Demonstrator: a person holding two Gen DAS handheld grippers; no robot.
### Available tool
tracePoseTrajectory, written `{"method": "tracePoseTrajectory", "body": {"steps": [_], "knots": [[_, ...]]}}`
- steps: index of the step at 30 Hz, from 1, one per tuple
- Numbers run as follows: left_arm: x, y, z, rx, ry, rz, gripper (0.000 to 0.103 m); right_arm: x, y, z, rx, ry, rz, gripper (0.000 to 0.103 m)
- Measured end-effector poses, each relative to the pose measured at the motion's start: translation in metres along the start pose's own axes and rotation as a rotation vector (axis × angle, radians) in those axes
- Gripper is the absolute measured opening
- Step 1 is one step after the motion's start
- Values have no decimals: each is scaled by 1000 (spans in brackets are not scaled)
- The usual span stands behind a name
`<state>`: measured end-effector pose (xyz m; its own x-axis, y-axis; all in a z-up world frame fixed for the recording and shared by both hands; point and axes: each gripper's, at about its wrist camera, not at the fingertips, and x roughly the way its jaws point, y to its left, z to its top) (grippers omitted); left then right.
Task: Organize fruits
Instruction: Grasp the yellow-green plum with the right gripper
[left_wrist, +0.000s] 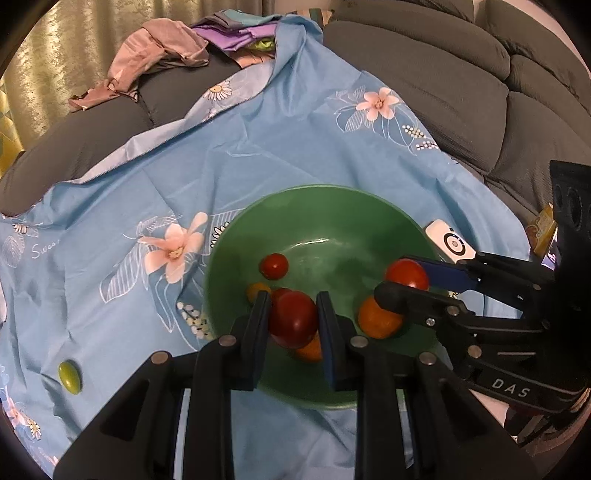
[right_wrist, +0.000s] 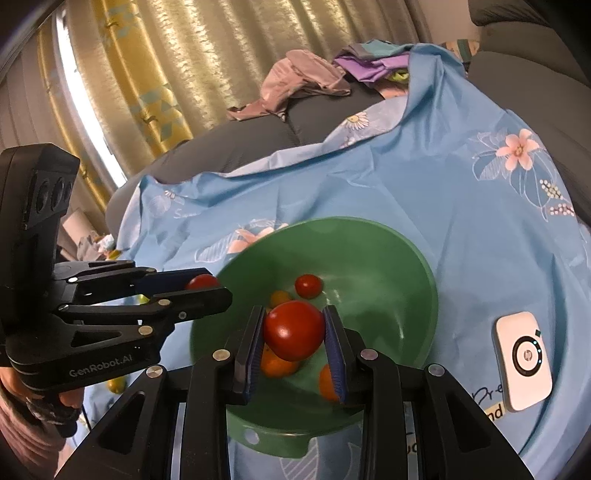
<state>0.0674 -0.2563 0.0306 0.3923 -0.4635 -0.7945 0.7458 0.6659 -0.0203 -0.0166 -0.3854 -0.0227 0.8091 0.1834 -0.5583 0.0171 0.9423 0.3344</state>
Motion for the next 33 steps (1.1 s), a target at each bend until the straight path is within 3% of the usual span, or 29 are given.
{"method": "tracePoseTrajectory", "body": {"steps": [9,11,14,16,20,26,29,33], "knots": [[25,-3,0,-1,55,24,27,14,-9,-5,13,55,-70,33],[25,-3,0,0,55,38,55,16,-12,-5,24,69,-90,33],[19,5,-3,-17,49,63,73,12,-14,-5,32,68,-95,33],[10,14,-10,-42,41,71,78,10,-12,-5,29,63,-99,34],[-22,50,-42,-110,28,121,80,7,5,-5,-3,57,-45,34],[-60,116,-124,-313,98,225,79,16,55,-13,-88,96,93,34],[-65,130,-160,-386,140,253,78,24,79,-18,-125,123,146,34],[-63,136,-188,-410,176,282,72,36,107,-27,-169,162,196,34]]}}
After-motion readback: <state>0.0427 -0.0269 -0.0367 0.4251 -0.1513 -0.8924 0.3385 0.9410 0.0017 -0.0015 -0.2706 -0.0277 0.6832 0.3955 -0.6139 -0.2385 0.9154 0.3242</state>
